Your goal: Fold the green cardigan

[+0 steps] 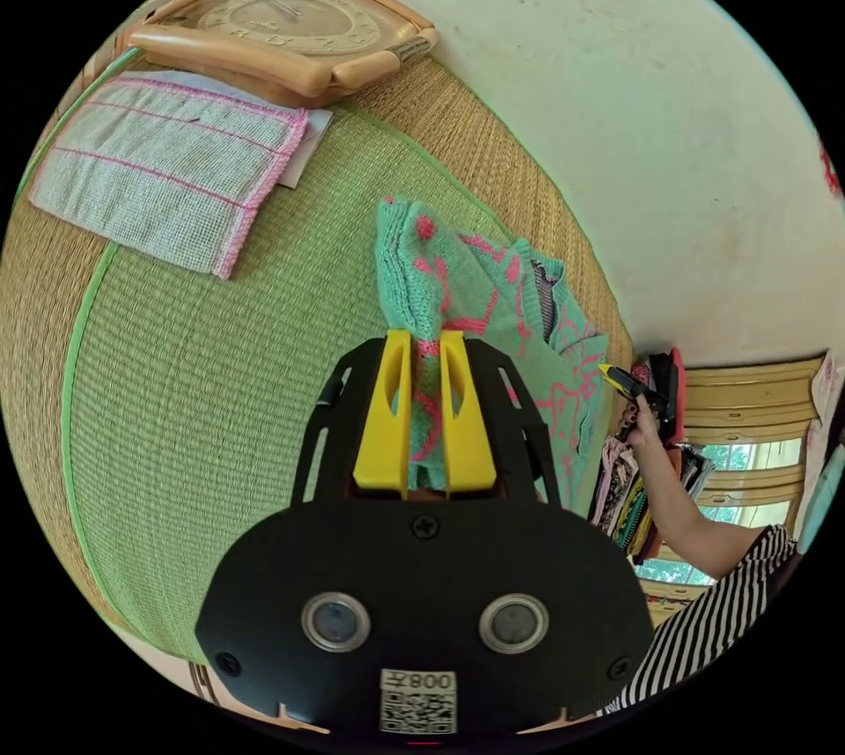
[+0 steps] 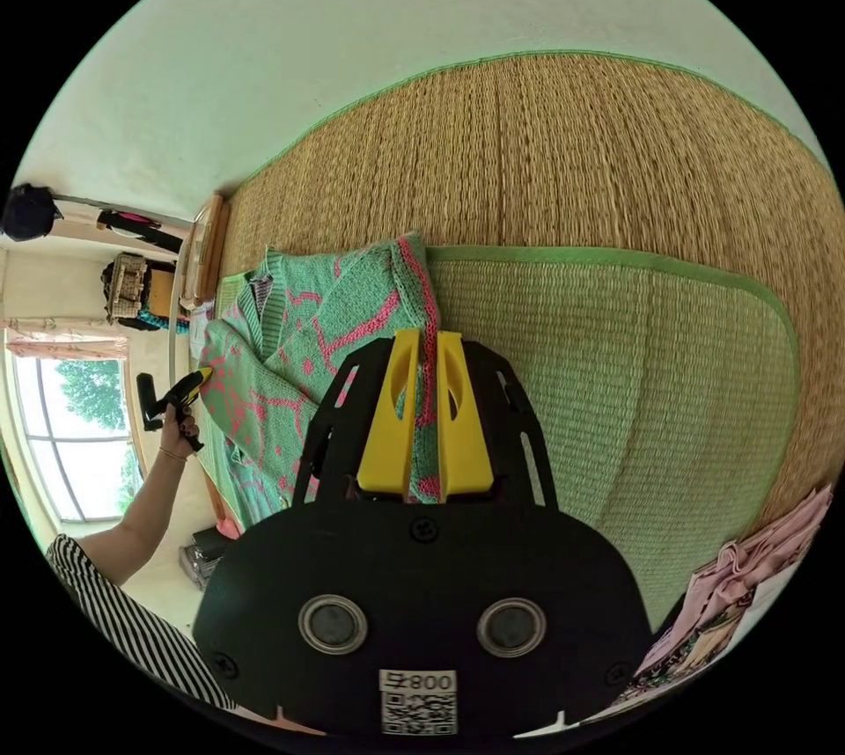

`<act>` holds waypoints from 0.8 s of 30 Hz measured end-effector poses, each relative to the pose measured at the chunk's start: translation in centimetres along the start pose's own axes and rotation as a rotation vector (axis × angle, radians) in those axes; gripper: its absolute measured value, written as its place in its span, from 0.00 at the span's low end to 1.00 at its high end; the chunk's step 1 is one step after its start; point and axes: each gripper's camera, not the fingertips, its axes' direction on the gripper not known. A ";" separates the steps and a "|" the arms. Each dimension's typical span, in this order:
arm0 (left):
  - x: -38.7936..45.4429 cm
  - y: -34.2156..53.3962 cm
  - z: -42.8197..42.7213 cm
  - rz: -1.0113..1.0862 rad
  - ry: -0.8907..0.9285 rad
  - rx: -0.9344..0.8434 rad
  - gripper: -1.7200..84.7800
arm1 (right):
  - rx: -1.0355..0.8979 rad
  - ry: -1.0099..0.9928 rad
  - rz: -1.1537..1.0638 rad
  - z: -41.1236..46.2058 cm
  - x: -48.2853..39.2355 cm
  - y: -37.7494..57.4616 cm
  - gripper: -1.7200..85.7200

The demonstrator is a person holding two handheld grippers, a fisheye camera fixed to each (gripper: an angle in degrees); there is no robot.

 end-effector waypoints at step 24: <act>-5.4 26.7 -2.9 -0.302 -0.069 -0.396 0.13 | -0.369 -0.078 0.211 -2.2 11.5 31.8 0.11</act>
